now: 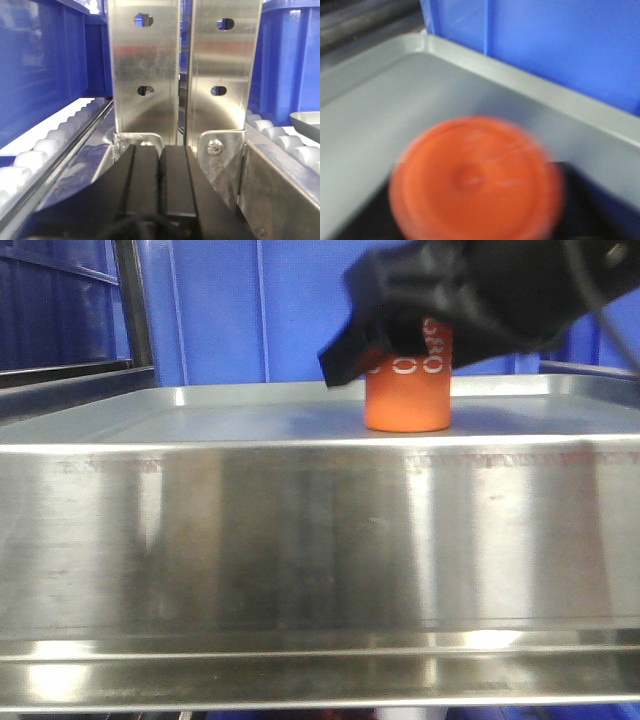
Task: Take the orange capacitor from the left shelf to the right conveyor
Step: 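Close the right gripper around the top of the orange cylinder, then lift the orange cylinder up off the shelf with the right gripper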
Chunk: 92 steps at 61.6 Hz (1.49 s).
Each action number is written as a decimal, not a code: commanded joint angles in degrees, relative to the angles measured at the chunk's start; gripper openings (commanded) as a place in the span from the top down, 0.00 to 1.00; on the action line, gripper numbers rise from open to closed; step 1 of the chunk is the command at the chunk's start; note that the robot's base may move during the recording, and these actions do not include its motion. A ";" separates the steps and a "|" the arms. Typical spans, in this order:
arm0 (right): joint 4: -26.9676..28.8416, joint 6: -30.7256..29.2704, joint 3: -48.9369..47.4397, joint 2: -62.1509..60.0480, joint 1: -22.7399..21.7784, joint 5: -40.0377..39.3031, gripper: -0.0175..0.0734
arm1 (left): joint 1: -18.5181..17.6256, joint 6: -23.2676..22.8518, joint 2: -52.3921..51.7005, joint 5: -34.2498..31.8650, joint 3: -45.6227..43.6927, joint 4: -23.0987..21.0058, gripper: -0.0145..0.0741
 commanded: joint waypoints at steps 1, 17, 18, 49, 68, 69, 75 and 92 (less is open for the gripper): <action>-0.77 -0.38 -2.16 -0.81 -0.30 -4.46 0.56 | -0.32 0.00 0.33 -4.78 -0.34 -0.31 0.95; -0.31 0.24 -2.16 -6.15 -0.23 -7.86 0.75 | -0.32 0.00 0.33 -4.78 -0.34 -0.31 0.95; -0.31 0.24 -2.16 -6.85 -0.23 -7.80 0.74 | -0.32 0.00 0.33 -4.78 -0.34 -0.31 0.95; -1.14 0.19 4.64 -48.54 2.92 12.43 0.74 | -0.32 0.00 0.33 -4.78 -0.34 -0.31 0.95; -1.14 0.19 8.95 -71.63 2.92 27.42 0.74 | -0.32 0.00 0.33 -4.78 -0.34 -0.31 0.95; -1.14 0.19 8.95 -72.14 2.92 27.66 0.74 | -0.32 0.00 0.33 -4.78 -0.34 -0.31 0.95; -1.15 0.06 8.95 -74.22 2.92 28.11 0.74 | -0.32 0.00 0.33 -4.78 -0.34 -0.31 0.95; -1.15 0.06 8.95 -74.44 2.92 28.12 0.74 | -0.32 0.00 0.33 -4.78 -0.34 -0.31 0.95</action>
